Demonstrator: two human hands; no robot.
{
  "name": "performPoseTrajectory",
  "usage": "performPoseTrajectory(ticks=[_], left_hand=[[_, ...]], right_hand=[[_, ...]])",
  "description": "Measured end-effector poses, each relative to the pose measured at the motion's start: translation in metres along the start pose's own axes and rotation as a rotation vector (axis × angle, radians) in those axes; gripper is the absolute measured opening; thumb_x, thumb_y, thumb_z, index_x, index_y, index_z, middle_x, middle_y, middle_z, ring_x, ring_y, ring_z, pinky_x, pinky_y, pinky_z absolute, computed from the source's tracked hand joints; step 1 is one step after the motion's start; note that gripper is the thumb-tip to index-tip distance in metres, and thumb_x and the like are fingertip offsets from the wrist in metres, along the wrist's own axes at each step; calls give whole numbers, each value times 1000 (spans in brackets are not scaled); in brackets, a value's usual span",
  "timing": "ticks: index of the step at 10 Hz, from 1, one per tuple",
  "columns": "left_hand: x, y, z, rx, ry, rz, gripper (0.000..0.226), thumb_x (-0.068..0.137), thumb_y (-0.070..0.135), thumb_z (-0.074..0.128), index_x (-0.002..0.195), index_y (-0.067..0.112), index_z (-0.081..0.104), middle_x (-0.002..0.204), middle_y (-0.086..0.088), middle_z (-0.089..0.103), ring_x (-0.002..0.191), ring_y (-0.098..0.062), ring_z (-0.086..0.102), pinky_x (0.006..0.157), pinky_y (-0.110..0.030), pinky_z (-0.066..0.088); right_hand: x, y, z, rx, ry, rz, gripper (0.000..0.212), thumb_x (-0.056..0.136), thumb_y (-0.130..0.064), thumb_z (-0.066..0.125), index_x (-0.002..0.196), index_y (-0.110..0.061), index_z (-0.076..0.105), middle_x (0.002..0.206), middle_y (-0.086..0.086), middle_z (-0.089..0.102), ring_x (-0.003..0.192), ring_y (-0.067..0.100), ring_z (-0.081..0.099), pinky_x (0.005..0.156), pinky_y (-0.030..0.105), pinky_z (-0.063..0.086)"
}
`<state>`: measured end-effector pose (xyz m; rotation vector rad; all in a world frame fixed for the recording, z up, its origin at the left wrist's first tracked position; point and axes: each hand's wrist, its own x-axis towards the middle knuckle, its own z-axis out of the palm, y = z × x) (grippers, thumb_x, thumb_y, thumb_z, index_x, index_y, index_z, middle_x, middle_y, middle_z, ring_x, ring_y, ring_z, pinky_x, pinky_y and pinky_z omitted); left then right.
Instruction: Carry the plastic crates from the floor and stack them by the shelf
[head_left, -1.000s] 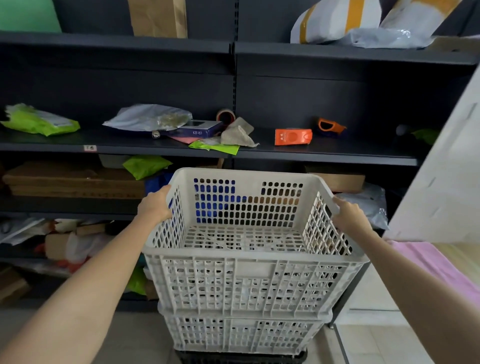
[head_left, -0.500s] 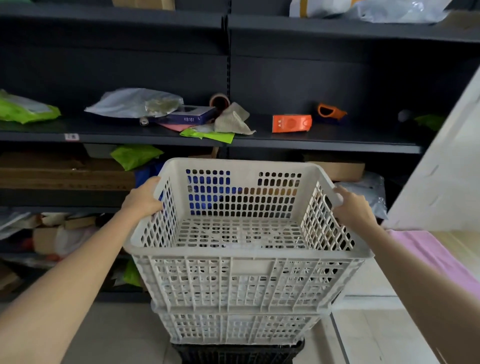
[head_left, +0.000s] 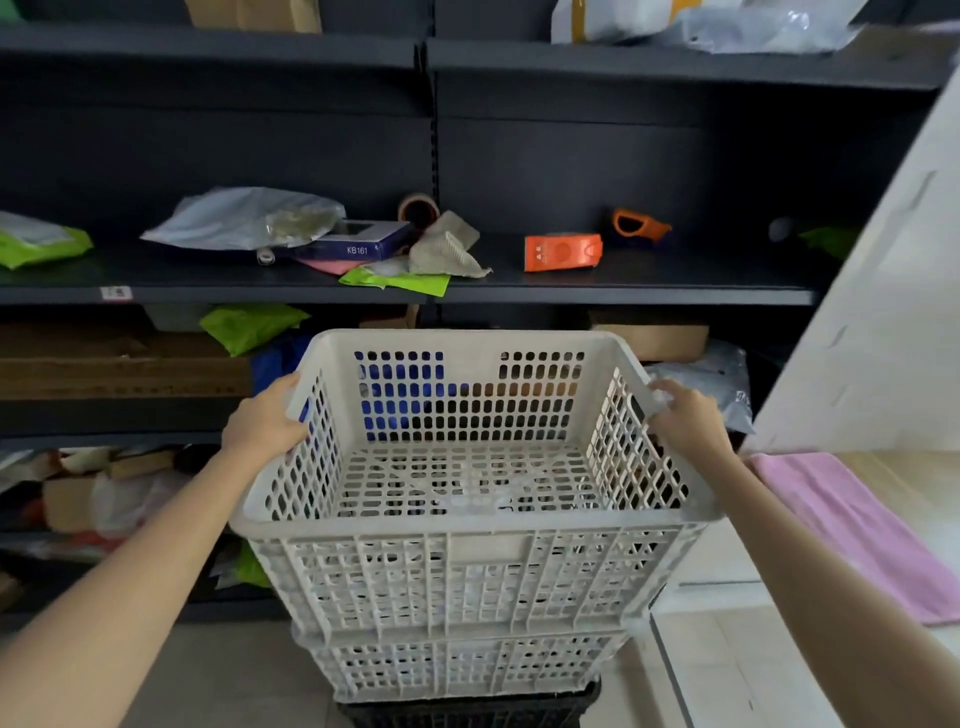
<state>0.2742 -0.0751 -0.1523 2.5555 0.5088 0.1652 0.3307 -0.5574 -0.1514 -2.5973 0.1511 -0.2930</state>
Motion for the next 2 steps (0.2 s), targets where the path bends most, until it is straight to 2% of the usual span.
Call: performPoseTrajectory(ticks=[1, 2], left_hand=[[-2, -1, 1, 65, -2, 0, 86, 77, 4, 58, 149, 36, 24, 130, -15, 58, 82, -33, 63, 62, -35, 53], [-4, 5, -17, 67, -171, -44, 92, 77, 7, 64, 150, 38, 18, 139, -13, 51, 93, -32, 62, 66, -35, 54]], right_hand=[[-12, -7, -4, -13, -19, 14, 50, 79, -4, 53, 126, -20, 55, 90, 12, 71, 59, 23, 64, 52, 31, 53], [-19, -13, -15, -180, -33, -23, 41, 82, -13, 54, 122, -23, 58, 101, 8, 70, 76, 25, 64, 64, 32, 54]])
